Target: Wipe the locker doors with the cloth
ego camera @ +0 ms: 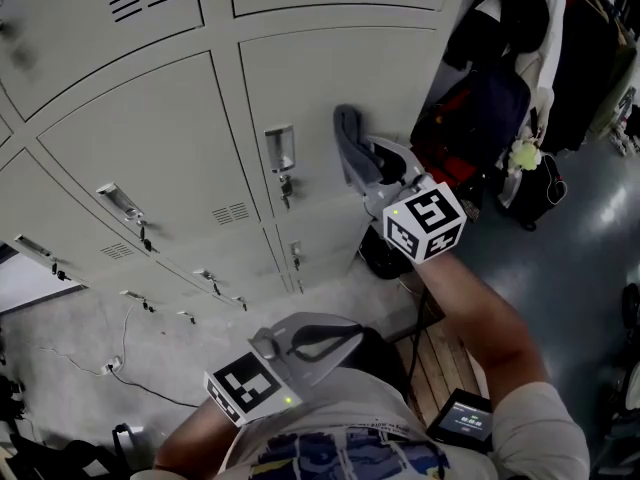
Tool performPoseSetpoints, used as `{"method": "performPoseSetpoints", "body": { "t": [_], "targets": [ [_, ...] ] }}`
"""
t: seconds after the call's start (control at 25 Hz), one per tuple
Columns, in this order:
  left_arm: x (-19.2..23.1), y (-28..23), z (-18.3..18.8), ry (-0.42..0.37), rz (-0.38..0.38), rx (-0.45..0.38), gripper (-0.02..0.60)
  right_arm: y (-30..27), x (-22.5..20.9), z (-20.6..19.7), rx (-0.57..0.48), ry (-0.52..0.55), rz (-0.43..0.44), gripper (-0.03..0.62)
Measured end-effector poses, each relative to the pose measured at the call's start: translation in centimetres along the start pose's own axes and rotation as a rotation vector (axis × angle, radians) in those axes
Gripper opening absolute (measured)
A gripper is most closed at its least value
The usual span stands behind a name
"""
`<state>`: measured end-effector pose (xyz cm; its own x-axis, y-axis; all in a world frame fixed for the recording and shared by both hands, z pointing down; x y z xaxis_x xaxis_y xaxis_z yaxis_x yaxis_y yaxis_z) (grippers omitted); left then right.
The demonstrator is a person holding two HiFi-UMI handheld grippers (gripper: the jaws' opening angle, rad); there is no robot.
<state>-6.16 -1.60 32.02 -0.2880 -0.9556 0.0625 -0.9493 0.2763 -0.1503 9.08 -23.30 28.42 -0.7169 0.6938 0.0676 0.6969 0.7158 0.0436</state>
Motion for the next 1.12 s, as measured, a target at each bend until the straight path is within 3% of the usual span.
{"method": "performPoseSetpoints", "body": {
  "t": [0.24,0.44,0.68,1.12],
  "targets": [
    [-0.3,-1.6,0.4,-0.011,-0.050,0.013,0.003,3.6,-6.1,-1.6,0.035,-0.020,-0.165,0.104],
    [-0.5,-2.4,0.6,-0.012,-0.057,0.018,0.003,3.5,-8.7,-3.8,0.079,-0.052,-0.222,0.104],
    [-0.2,-2.3,0.4,-0.006,-0.035,0.031,0.003,2.1,-7.5,-4.3,0.073,-0.094,-0.176,0.104],
    [0.2,-1.1,0.4,-0.007,-0.013,0.038,0.003,-1.4,-1.6,-4.5,0.078,-0.049,-0.027,0.104]
  ]
}}
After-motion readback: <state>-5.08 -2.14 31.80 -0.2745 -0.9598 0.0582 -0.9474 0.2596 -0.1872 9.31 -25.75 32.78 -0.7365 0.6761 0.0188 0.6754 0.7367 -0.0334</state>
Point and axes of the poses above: the fingertips, and each gripper's own axes: y backward along the fingers, x to its left, z out of its top, the point moved 10 cm from there along y, backward along the fingers, and after that the axes turned 7 degrees about -y, right-handed, at the moved point
